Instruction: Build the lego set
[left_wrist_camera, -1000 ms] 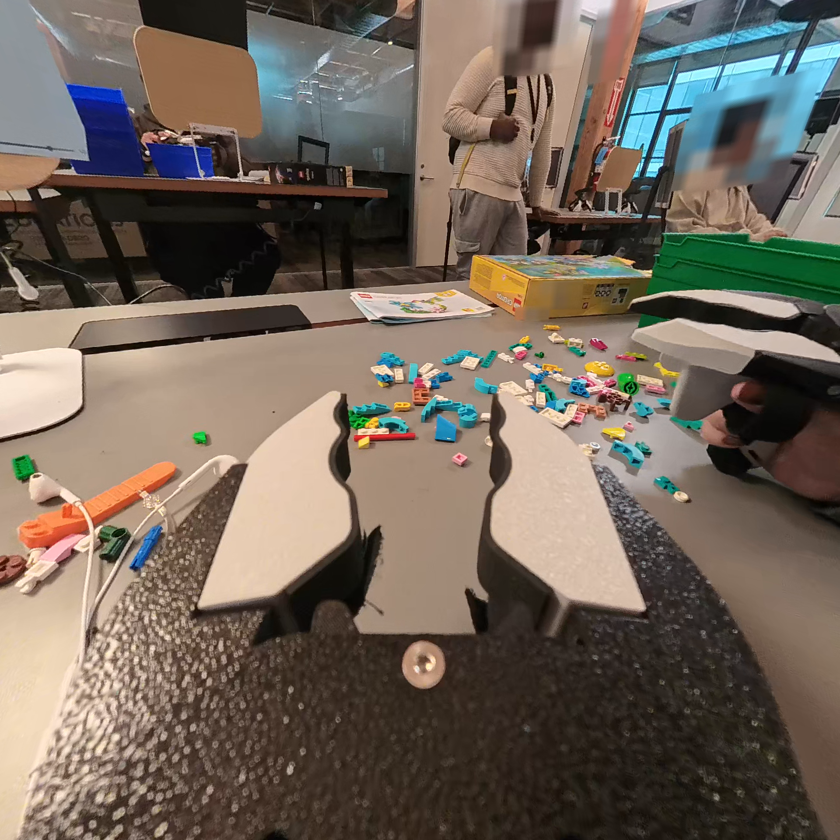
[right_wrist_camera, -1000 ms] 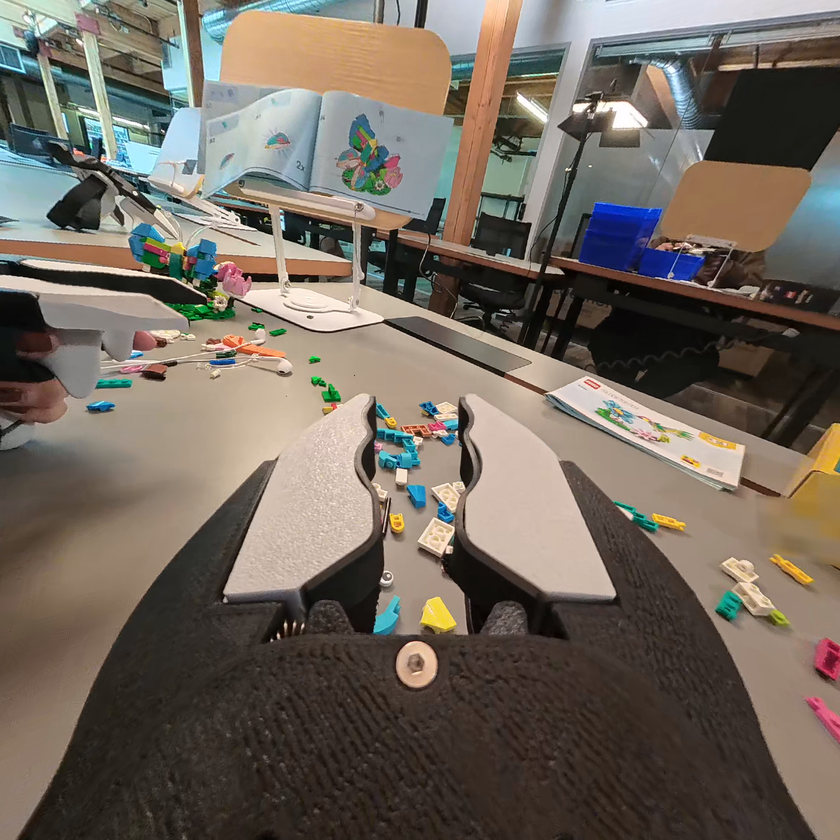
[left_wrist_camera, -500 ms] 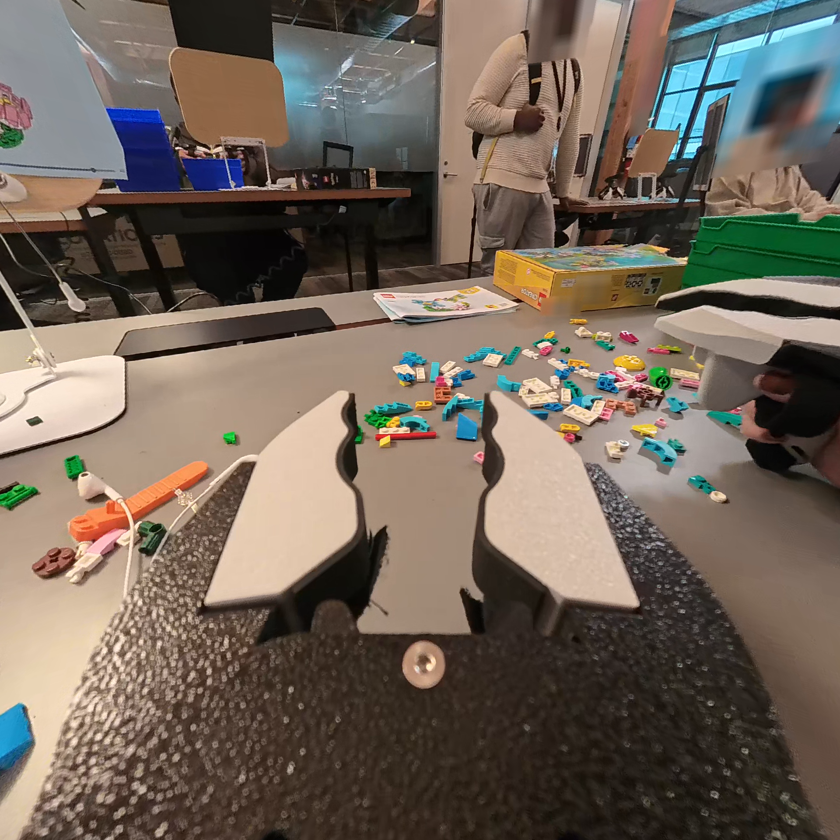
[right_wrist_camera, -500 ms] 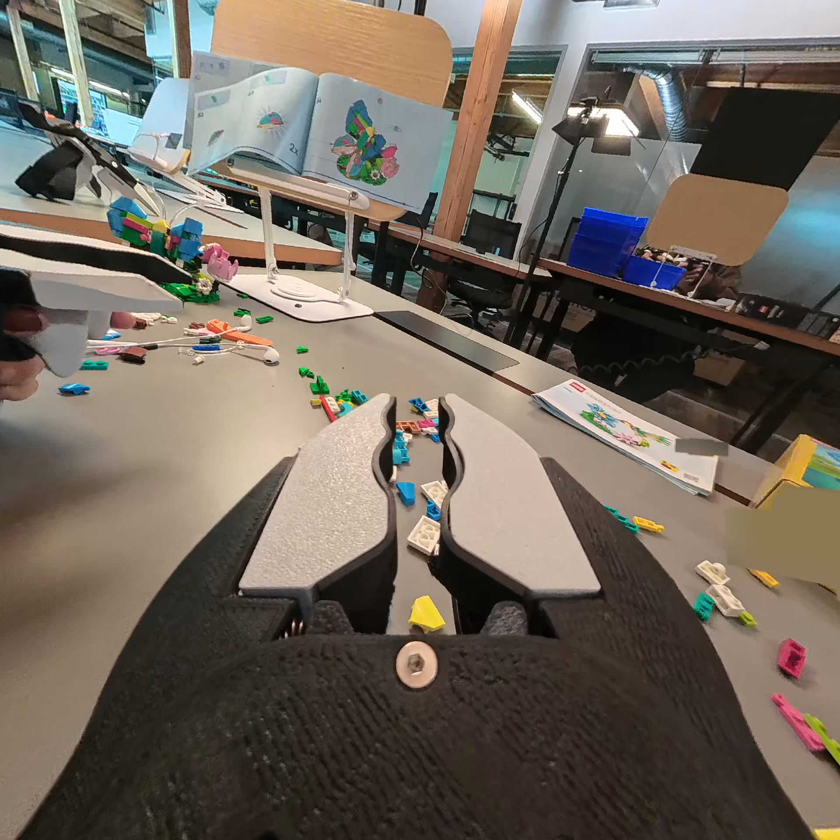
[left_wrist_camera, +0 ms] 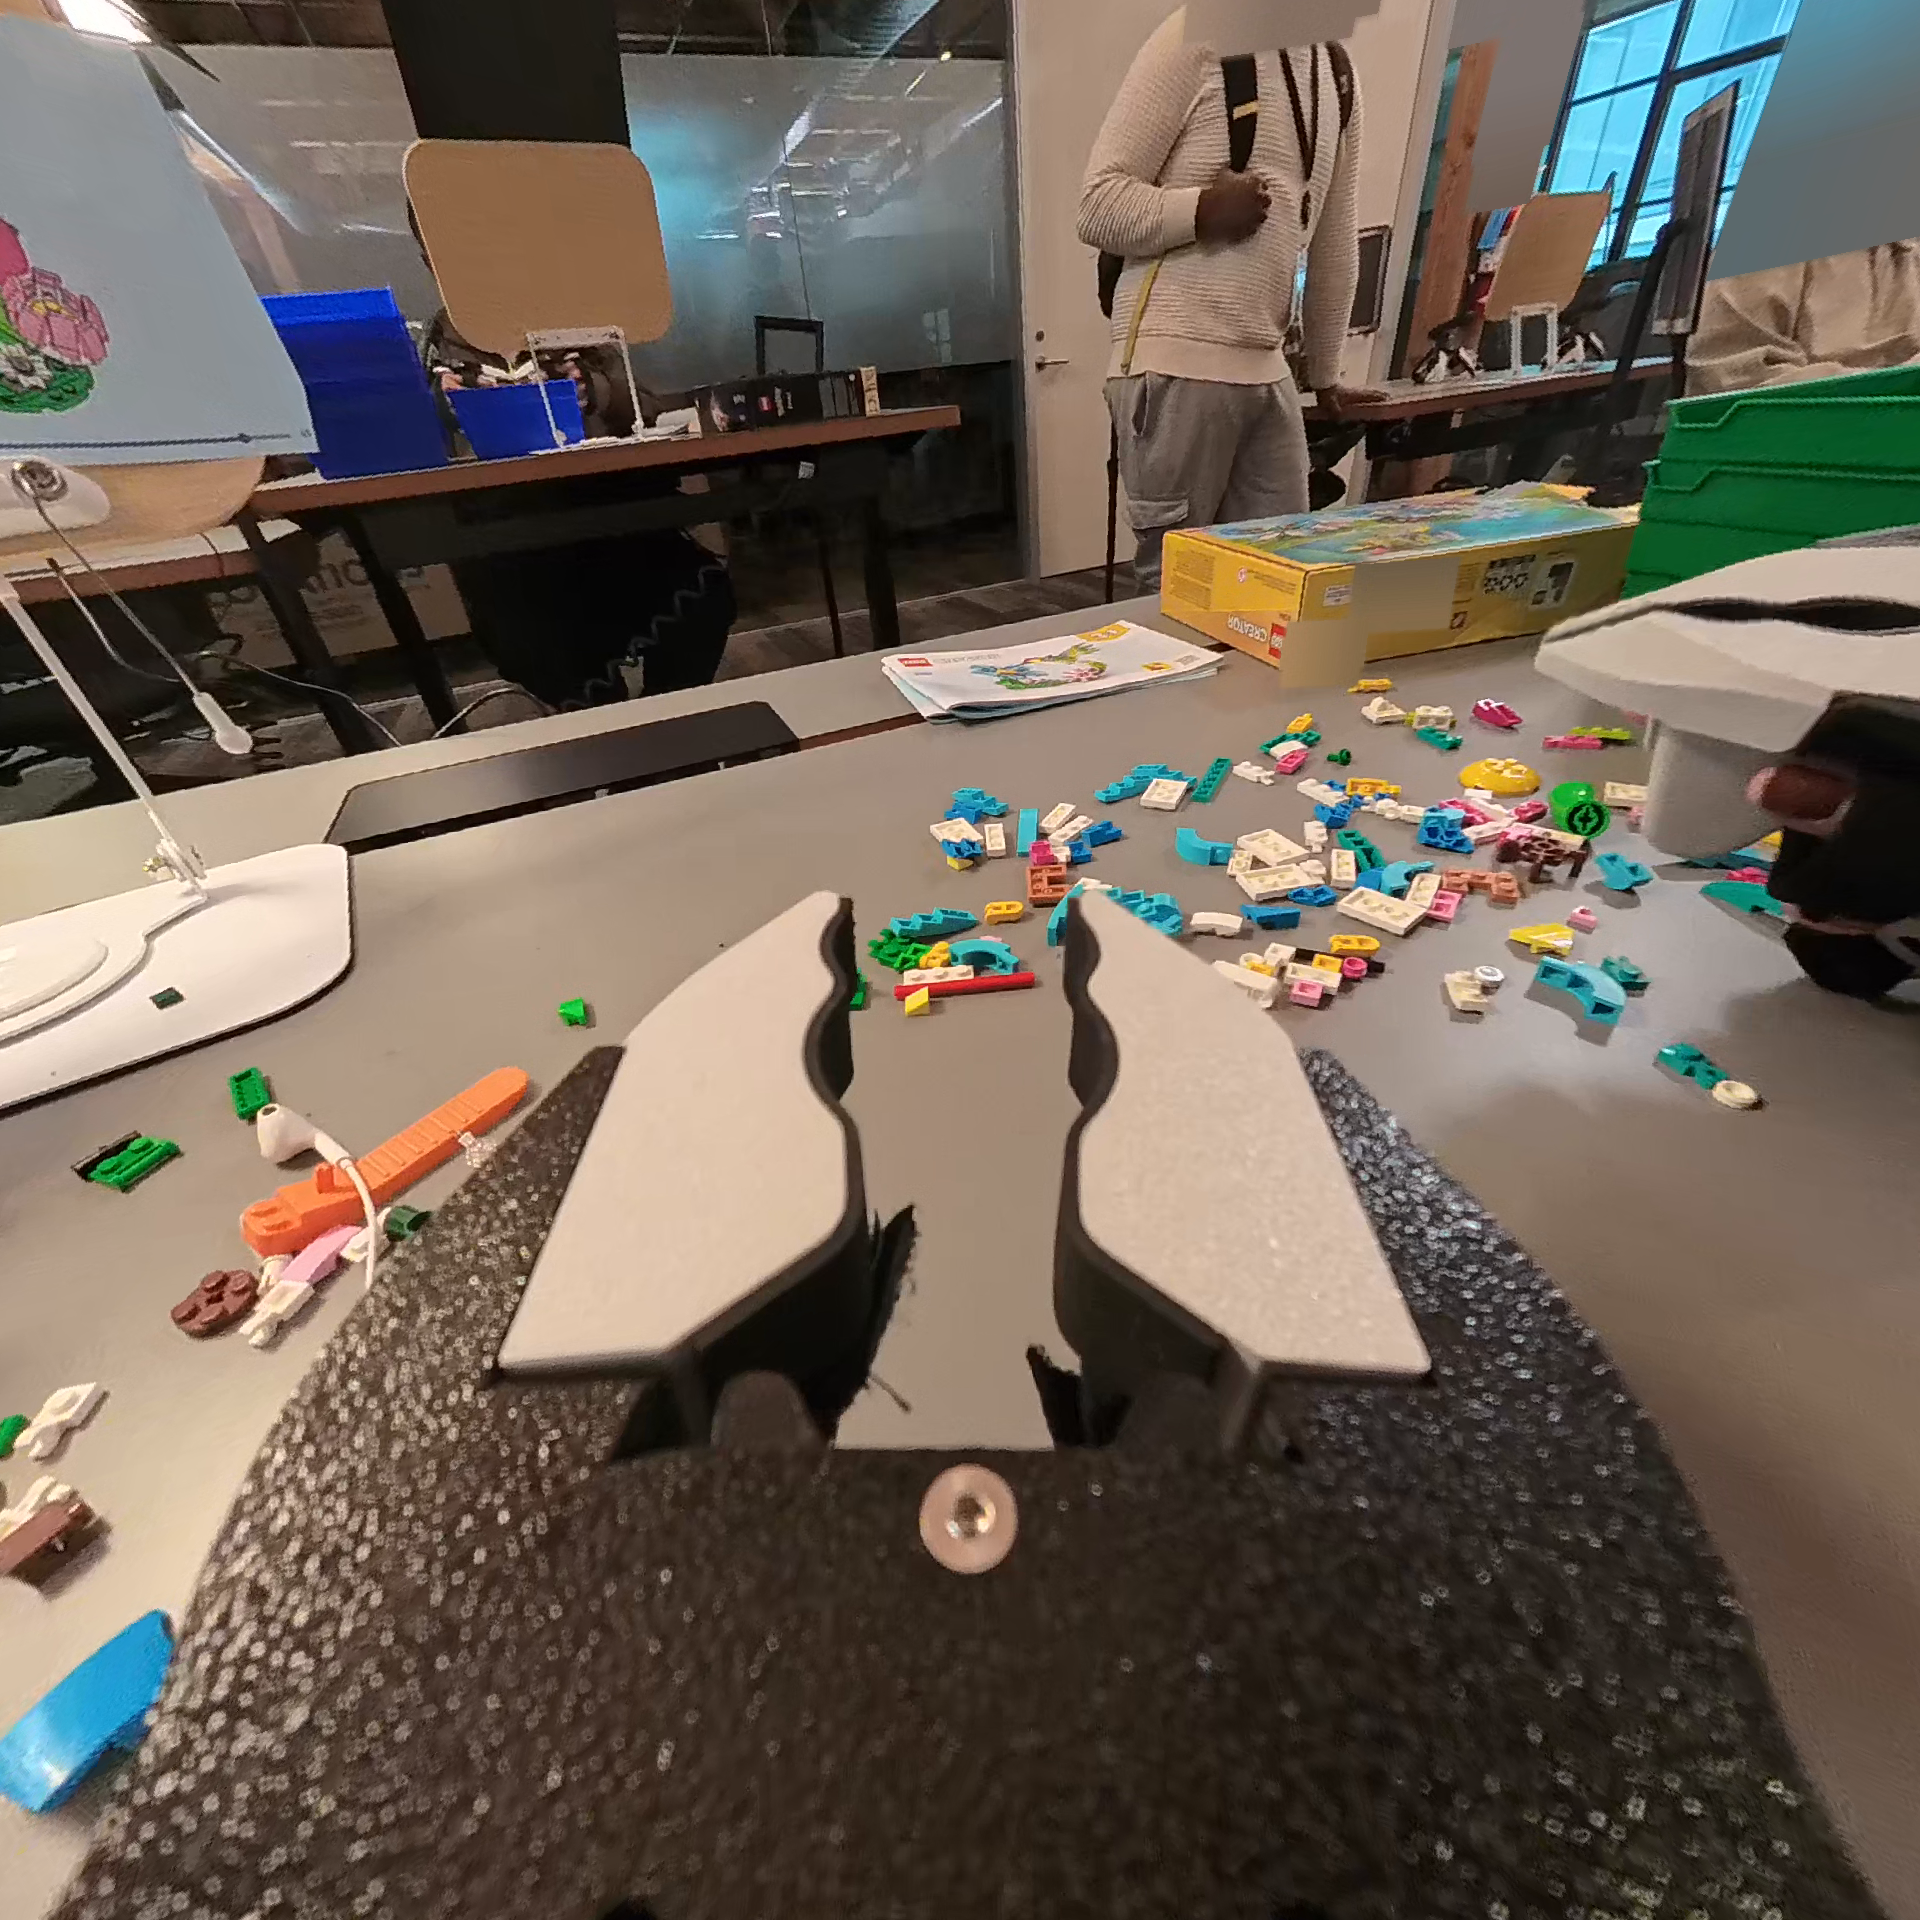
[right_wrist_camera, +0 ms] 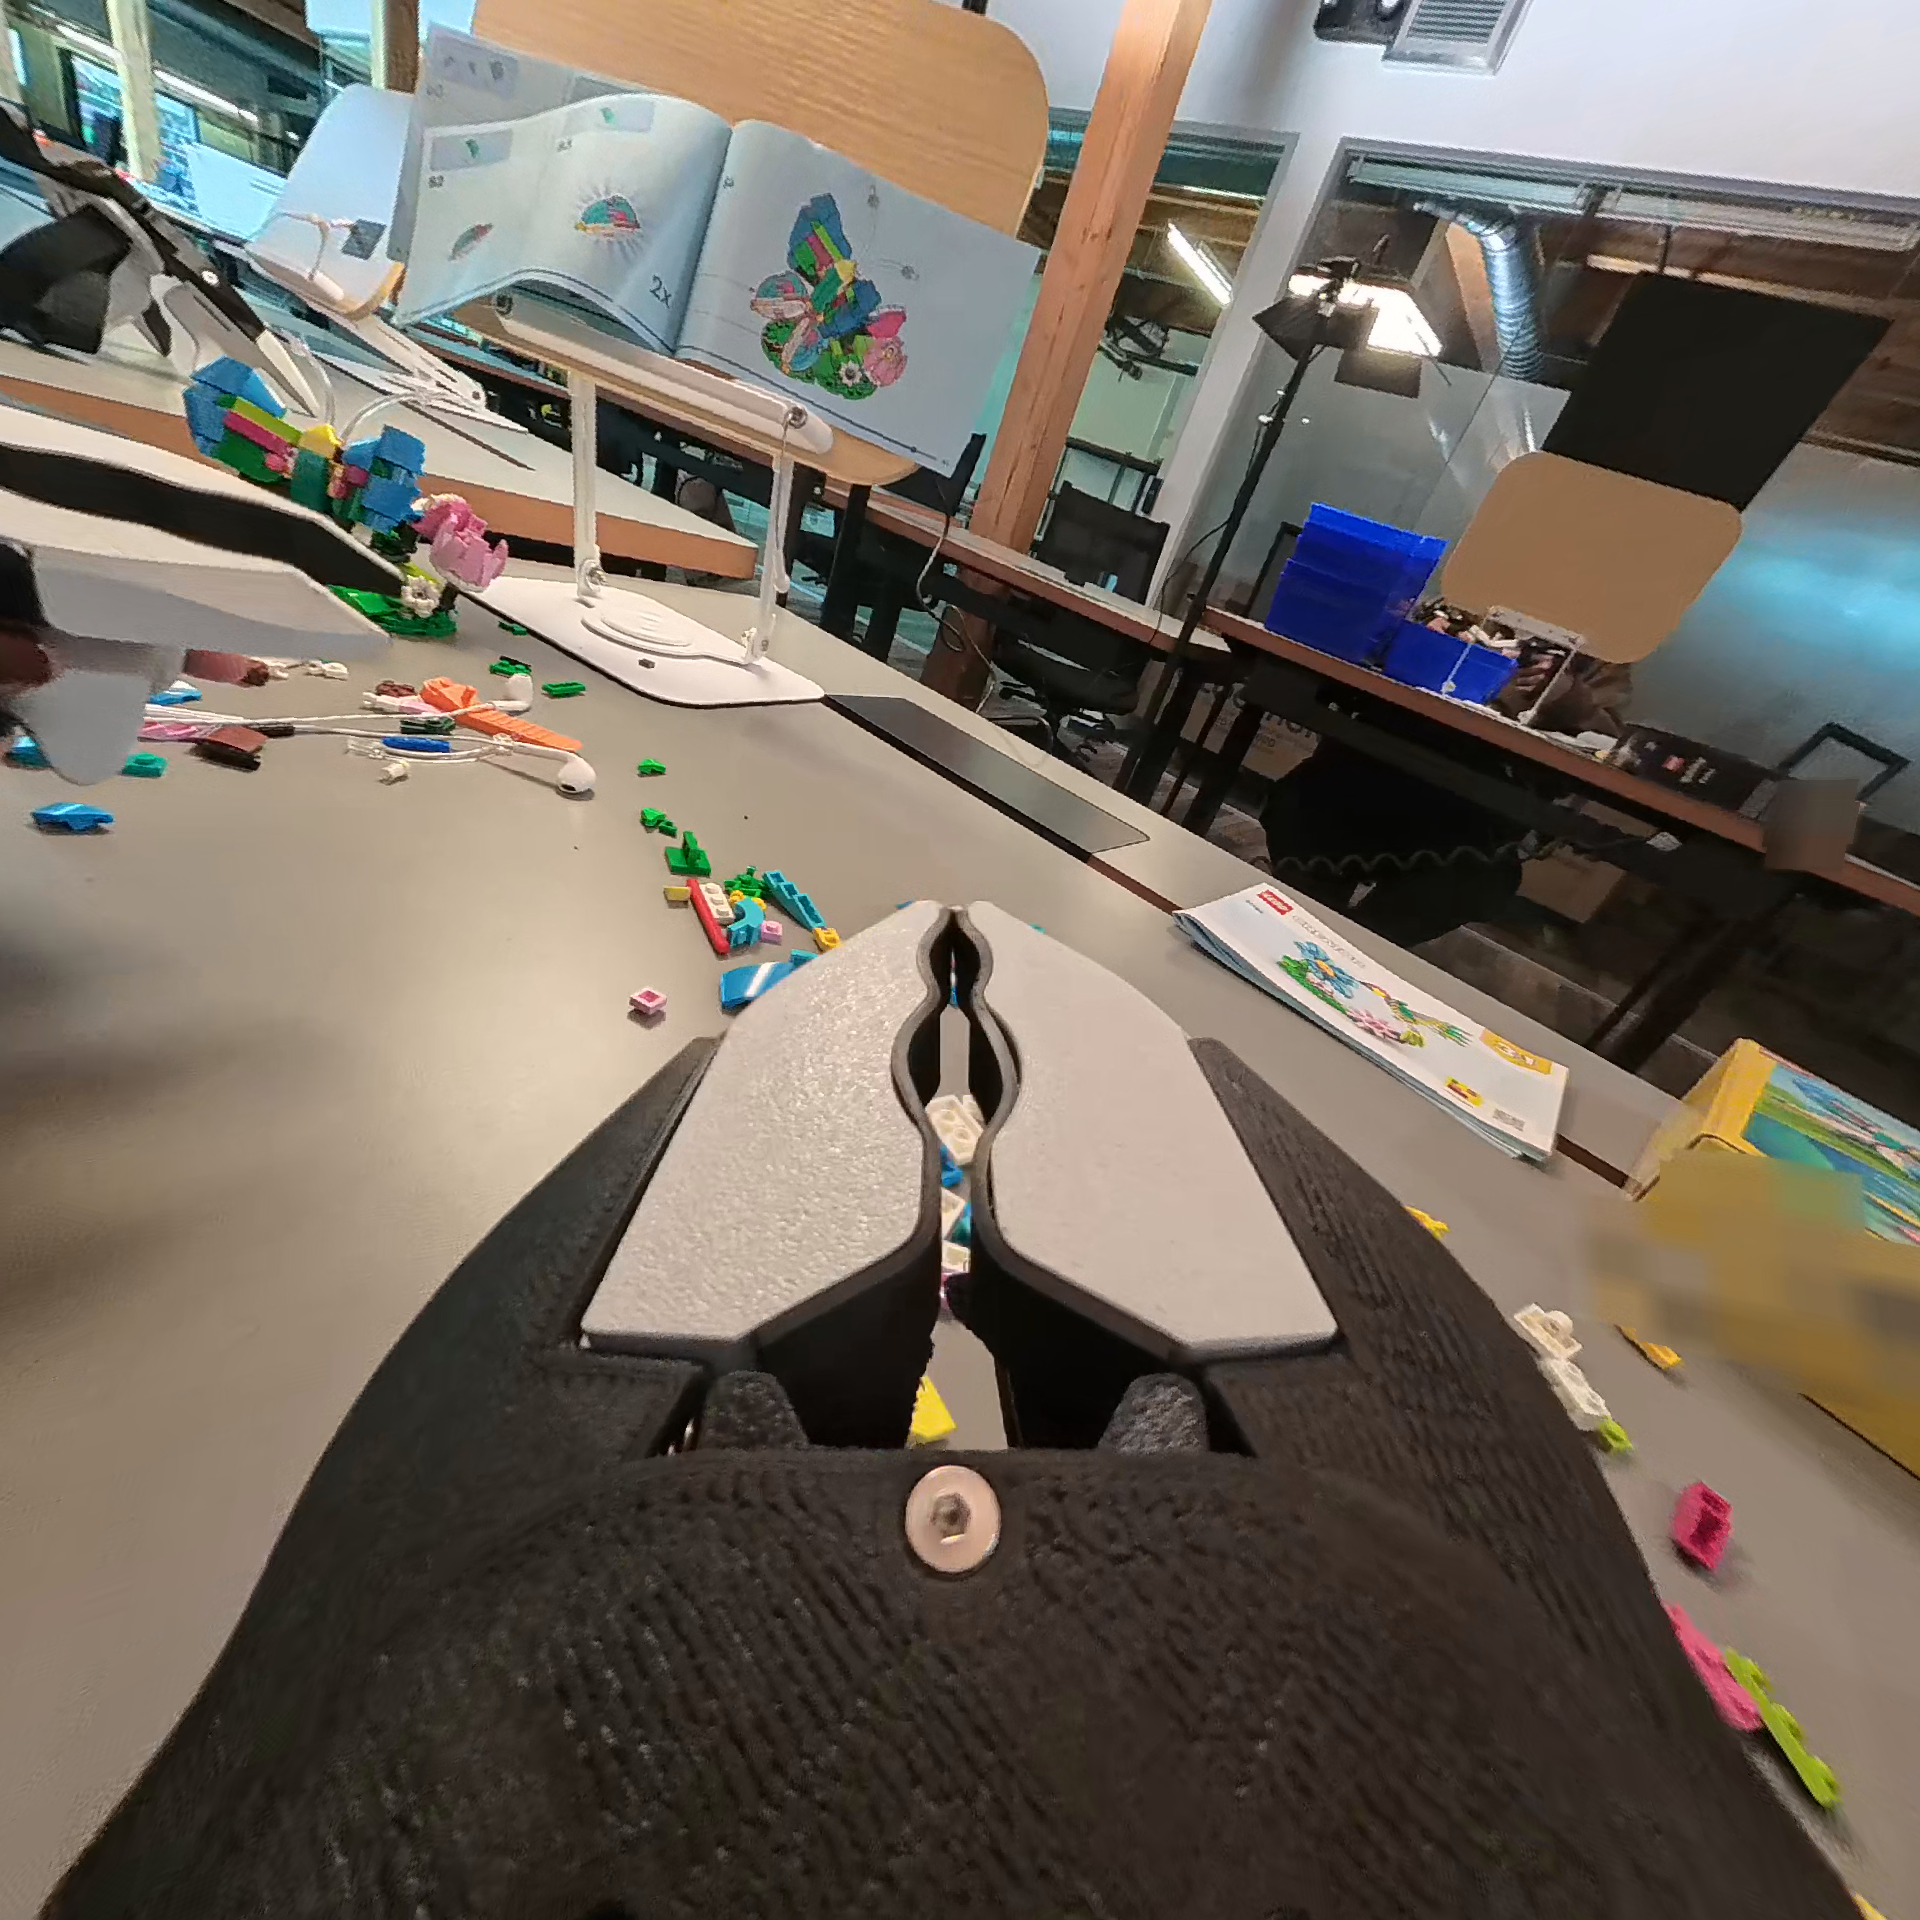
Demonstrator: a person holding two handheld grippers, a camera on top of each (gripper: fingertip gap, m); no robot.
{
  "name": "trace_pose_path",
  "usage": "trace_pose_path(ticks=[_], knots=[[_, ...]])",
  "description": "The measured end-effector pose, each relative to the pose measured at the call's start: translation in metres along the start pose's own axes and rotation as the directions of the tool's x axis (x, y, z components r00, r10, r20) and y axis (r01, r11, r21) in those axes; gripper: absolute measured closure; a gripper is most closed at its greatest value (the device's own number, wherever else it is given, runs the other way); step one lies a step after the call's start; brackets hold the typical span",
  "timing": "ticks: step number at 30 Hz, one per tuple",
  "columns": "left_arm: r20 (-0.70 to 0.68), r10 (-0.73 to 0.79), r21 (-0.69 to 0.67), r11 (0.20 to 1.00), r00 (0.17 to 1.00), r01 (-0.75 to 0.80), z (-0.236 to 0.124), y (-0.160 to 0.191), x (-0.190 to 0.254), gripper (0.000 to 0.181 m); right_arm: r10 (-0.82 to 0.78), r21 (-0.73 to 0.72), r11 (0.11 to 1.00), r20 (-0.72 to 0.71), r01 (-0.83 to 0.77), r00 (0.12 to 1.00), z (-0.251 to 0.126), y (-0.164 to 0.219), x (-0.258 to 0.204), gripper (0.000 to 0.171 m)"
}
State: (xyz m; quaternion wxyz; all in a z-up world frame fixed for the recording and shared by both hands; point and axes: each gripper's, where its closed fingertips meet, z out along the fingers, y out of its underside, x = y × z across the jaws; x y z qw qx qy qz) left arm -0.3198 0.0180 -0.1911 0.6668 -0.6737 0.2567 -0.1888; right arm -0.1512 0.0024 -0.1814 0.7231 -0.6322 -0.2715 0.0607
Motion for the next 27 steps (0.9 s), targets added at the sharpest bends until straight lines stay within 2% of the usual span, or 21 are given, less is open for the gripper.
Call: trace_pose_path(ticks=[10, 27], knots=[[0.026, 0.045, 0.012, 0.999, 0.999, -0.045, -0.001, -0.001, 0.0, 0.149, 0.026, 0.048, 0.998, 0.02, -0.027, 0.999, -0.006, -0.007, 0.0, 0.171], [0.012, -0.043, 0.093, 0.995, 0.999, 0.042, -0.013, -0.014, -0.002, 0.155, 0.02, 0.015, 1.0, 0.022, -0.02, 1.0, -0.009, -0.004, -0.003, 0.171]])
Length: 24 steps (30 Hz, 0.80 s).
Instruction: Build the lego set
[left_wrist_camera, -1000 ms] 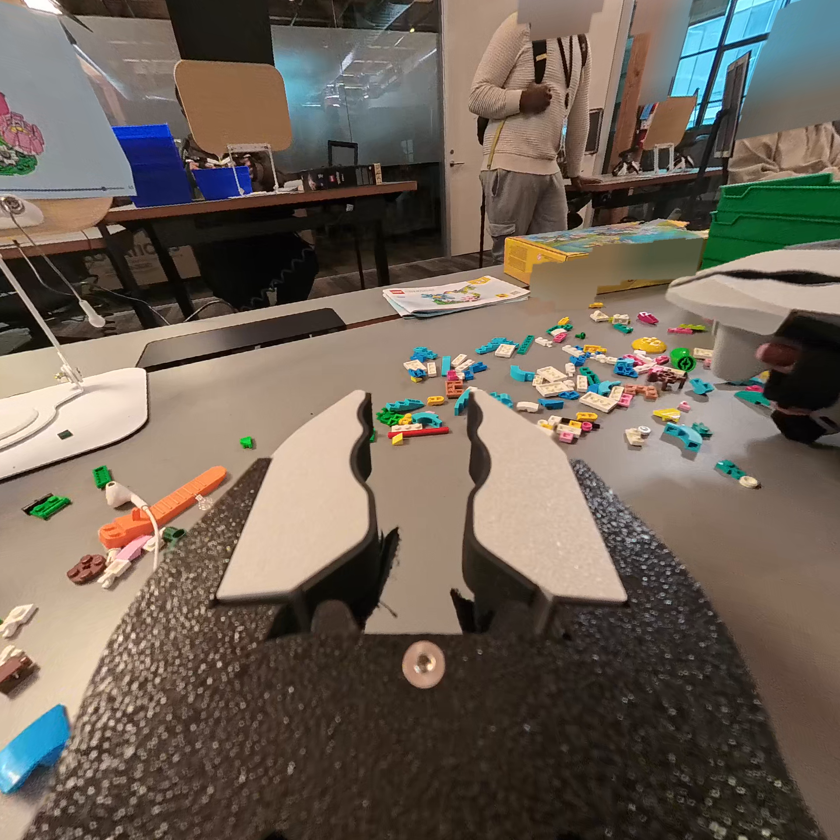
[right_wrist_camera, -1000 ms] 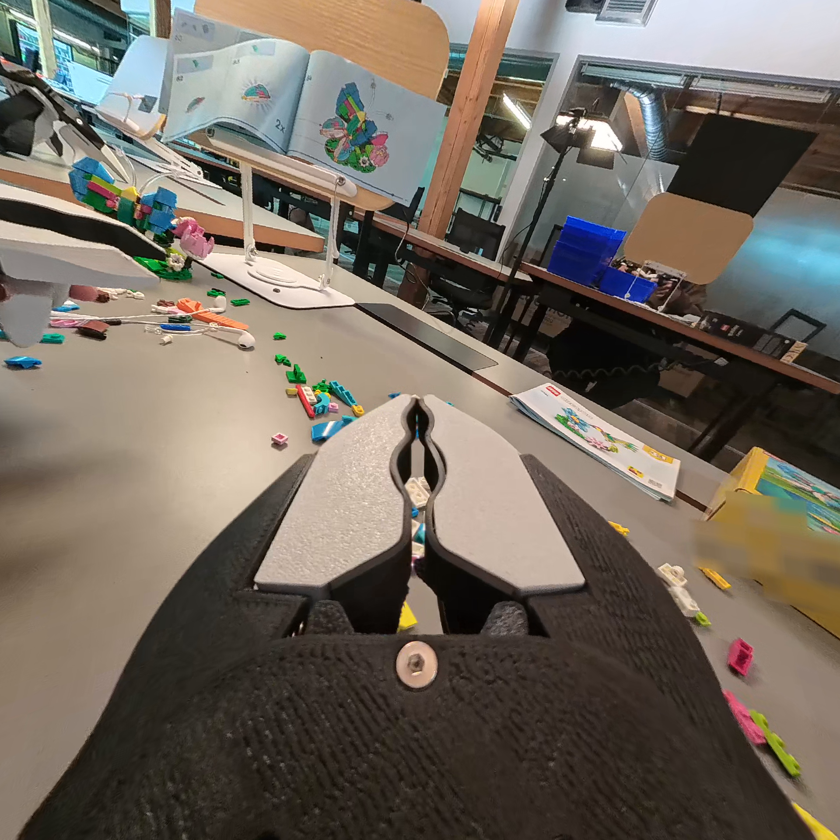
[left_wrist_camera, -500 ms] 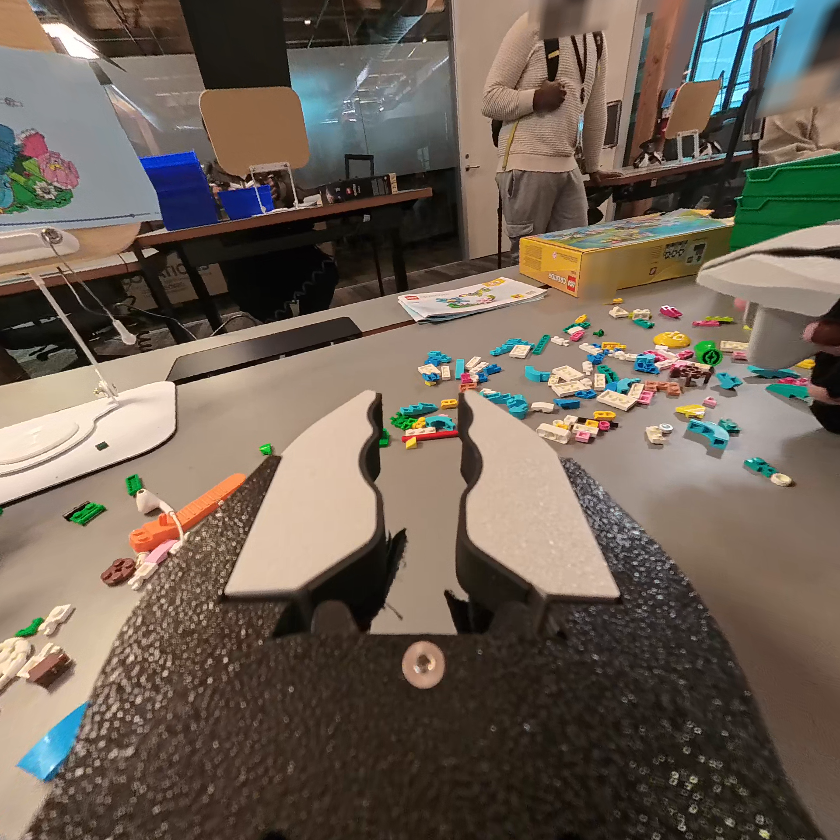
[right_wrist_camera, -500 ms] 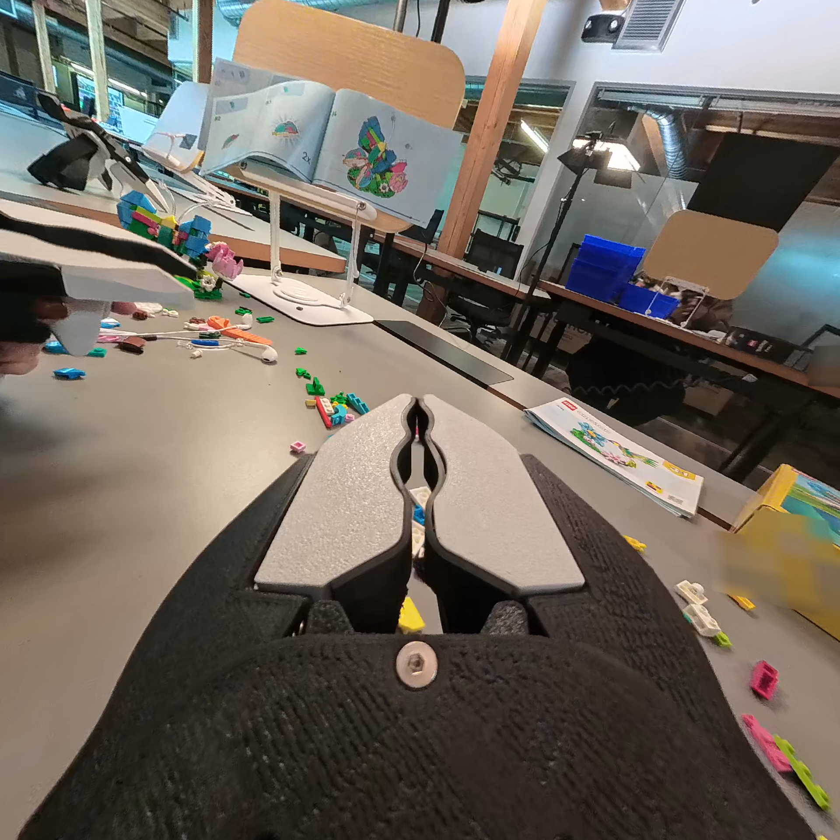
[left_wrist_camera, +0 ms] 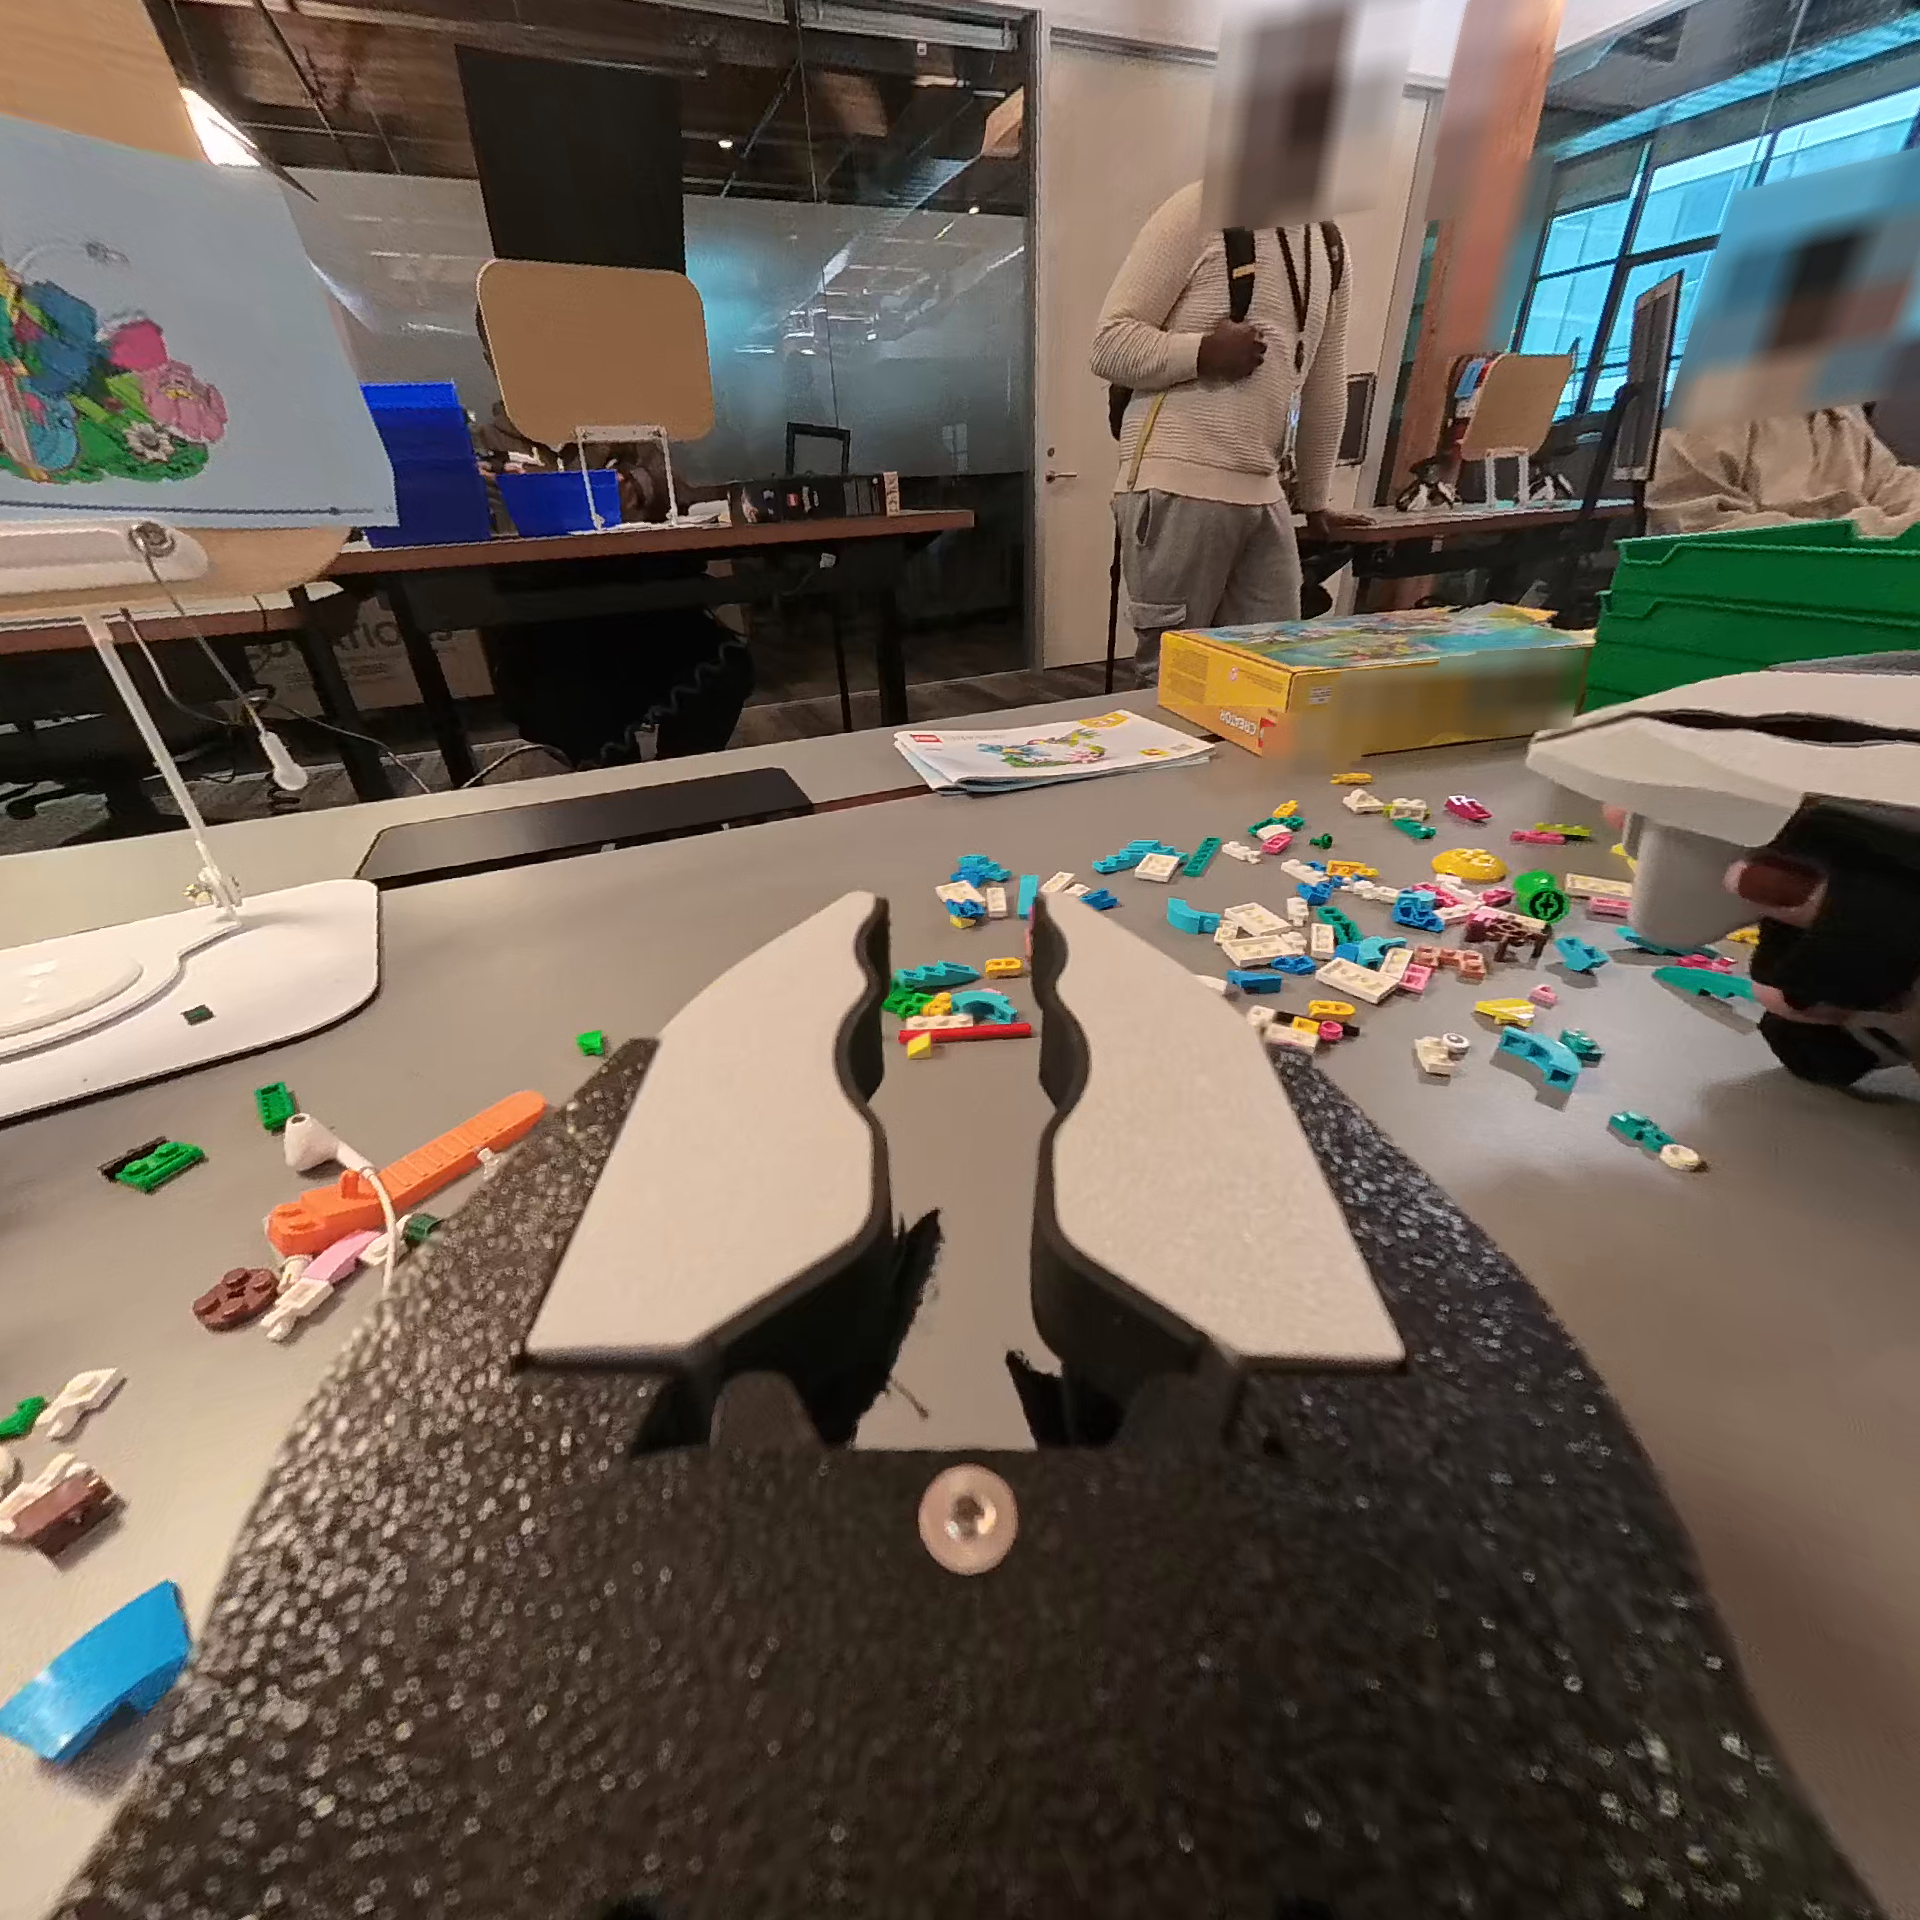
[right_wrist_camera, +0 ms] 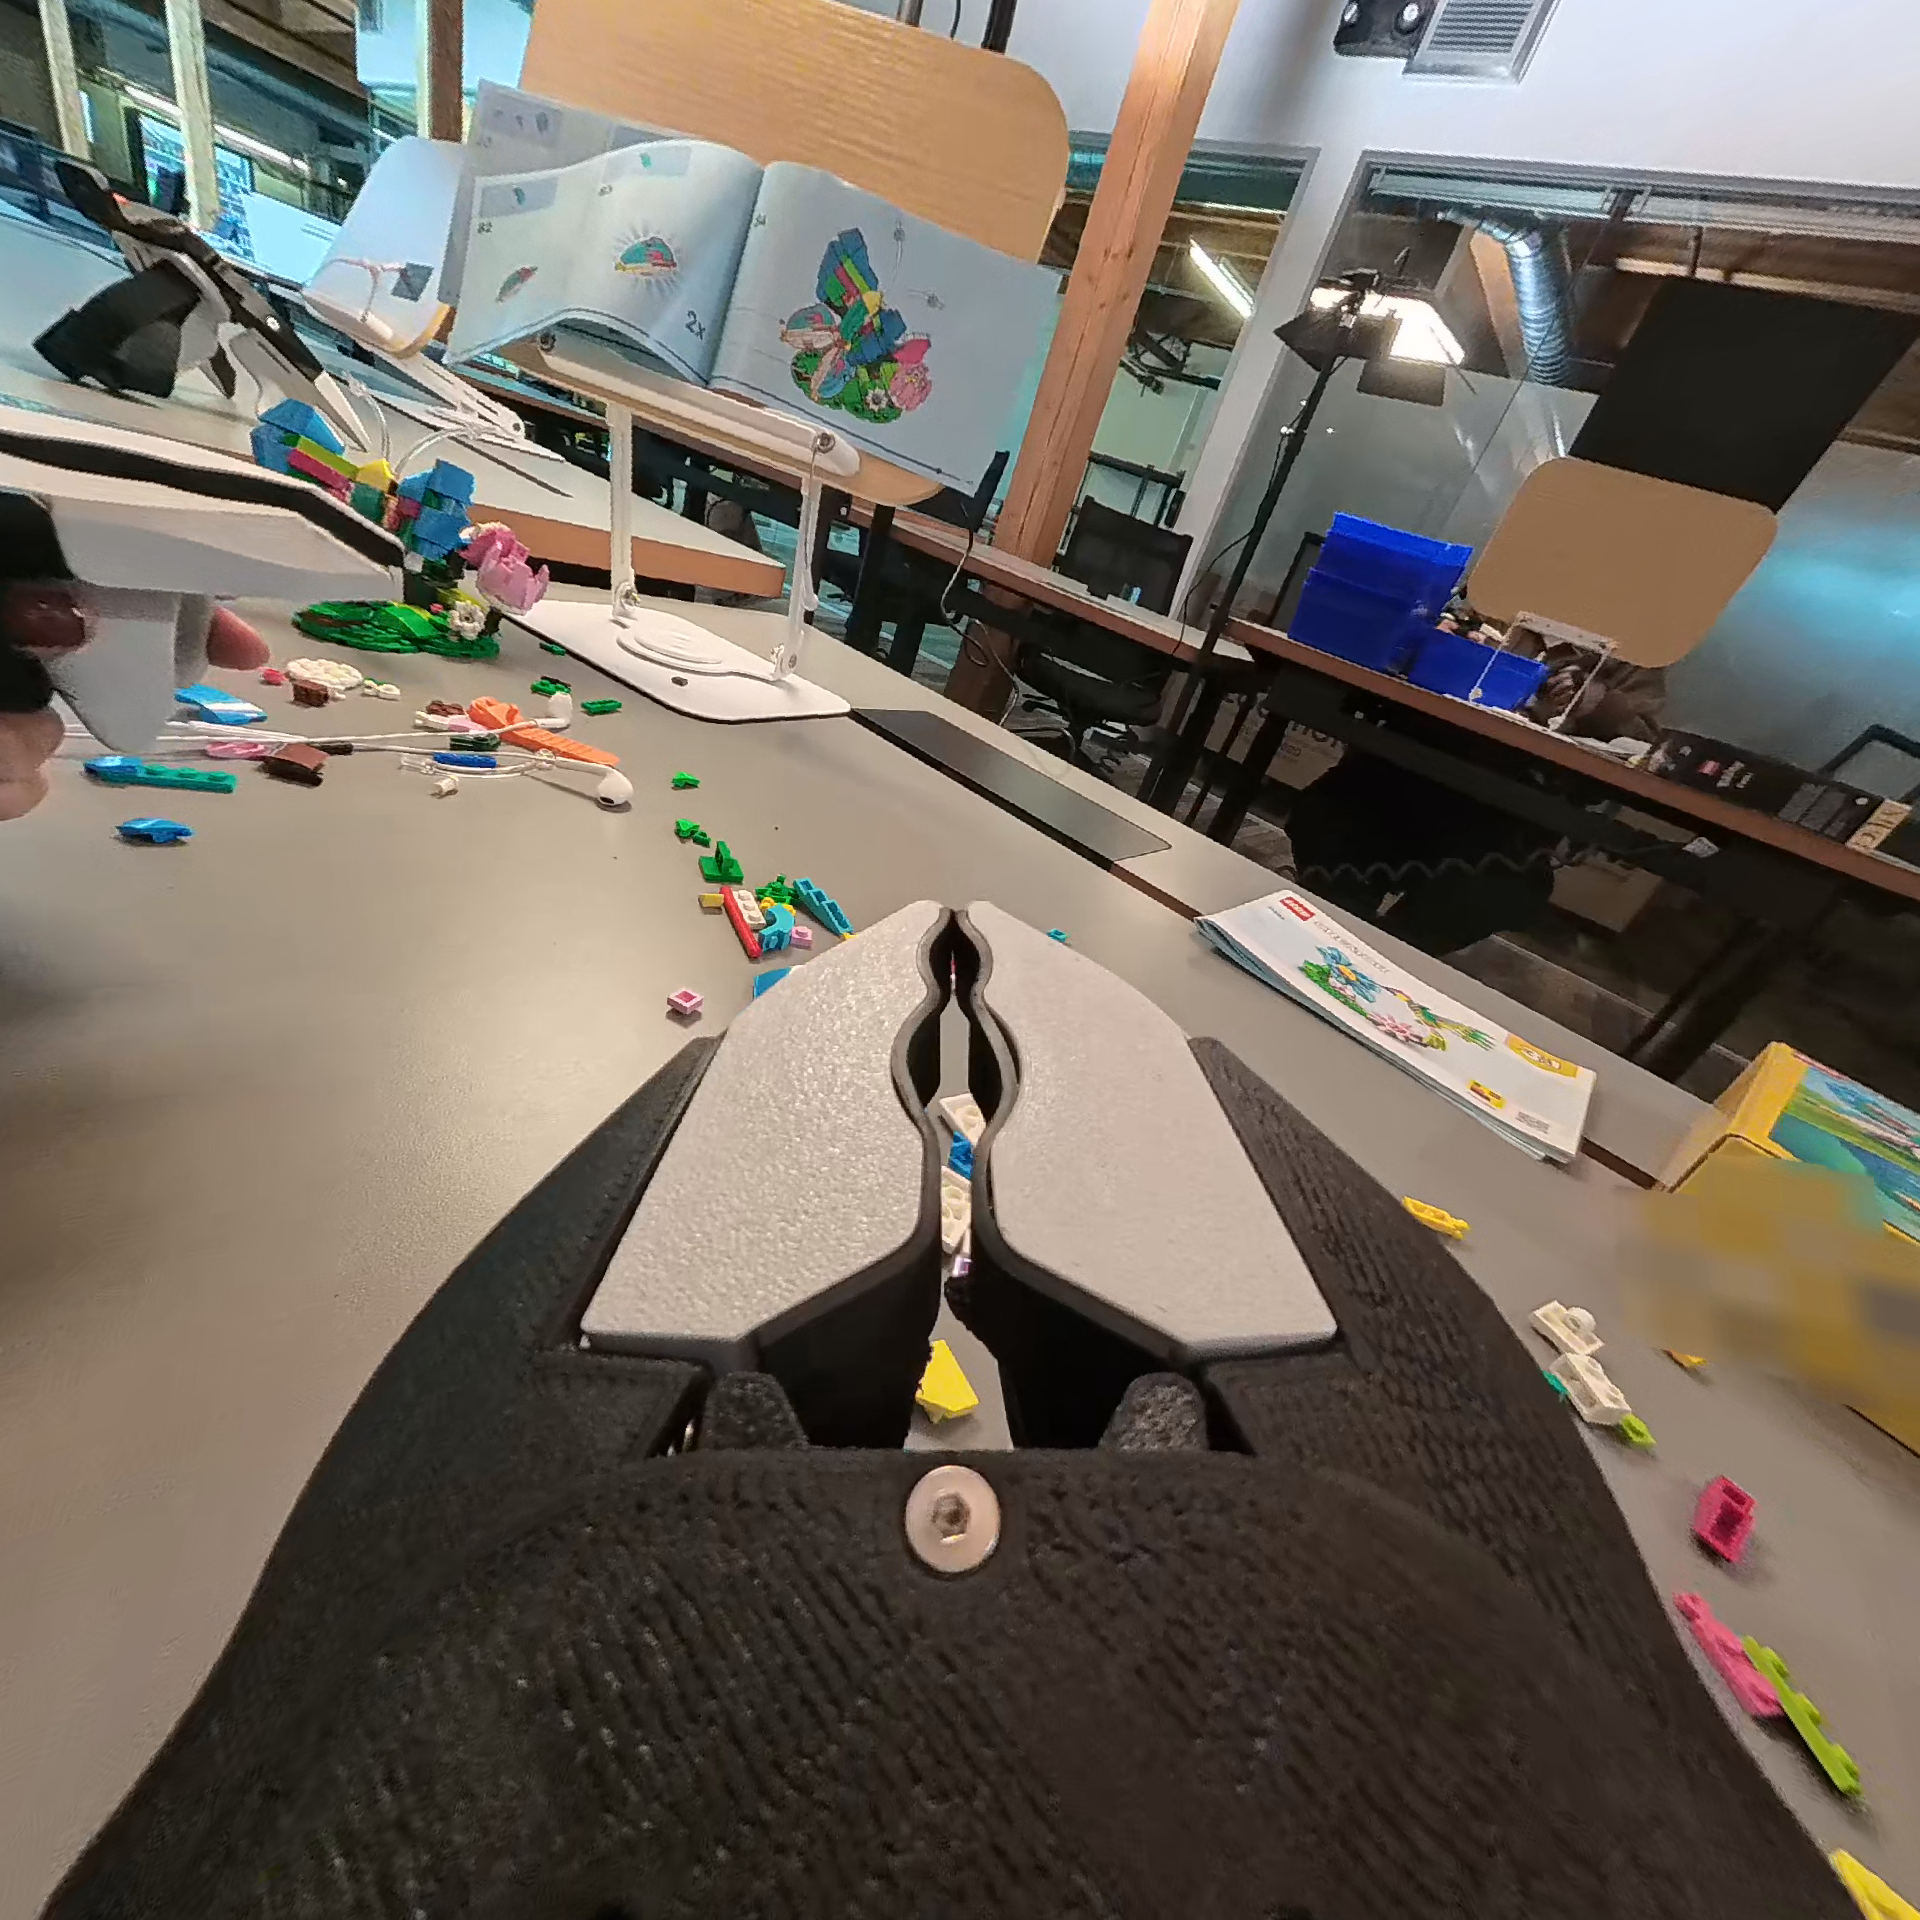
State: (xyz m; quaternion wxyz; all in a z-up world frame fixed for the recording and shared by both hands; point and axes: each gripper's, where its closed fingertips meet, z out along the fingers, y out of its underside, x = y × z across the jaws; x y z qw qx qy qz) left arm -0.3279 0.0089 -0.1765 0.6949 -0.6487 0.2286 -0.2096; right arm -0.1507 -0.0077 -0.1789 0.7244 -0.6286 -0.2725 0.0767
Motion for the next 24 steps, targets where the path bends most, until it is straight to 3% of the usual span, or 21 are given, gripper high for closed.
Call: trace_pose_path(ticks=[10, 17, 19, 24], knots=[[-0.006, -0.032, 0.052, 0.998, 0.999, 0.032, -0.014, -0.017, 0.002, 0.162, -0.05, 0.008, 0.999, -0.011, 0.05, 0.999, 0.001, -0.001, 0.0, 0.171], [0.229, -0.015, 0.105, 0.994, 0.973, -0.009, -0.058, -0.021, -0.034, 0.176, -0.044, 0.001, 0.999, -0.016, 0.044, 0.999, 0.002, 0.001, 0.001, 0.171], [0.383, 0.004, 0.124, 0.991, 0.924, -0.056, -0.081, -0.025, -0.053, 0.181, -0.047, -0.002, 0.999, -0.023, 0.047, 0.999, 0.002, 0.001, 0.002, 0.171], [0.563, 0.032, 0.145, 0.98, 0.826, -0.137, -0.122, -0.033, -0.084, 0.181, -0.045, -0.009, 0.999, -0.033, 0.044, 0.998, 0.004, 0.003, 0.004, 0.171]])
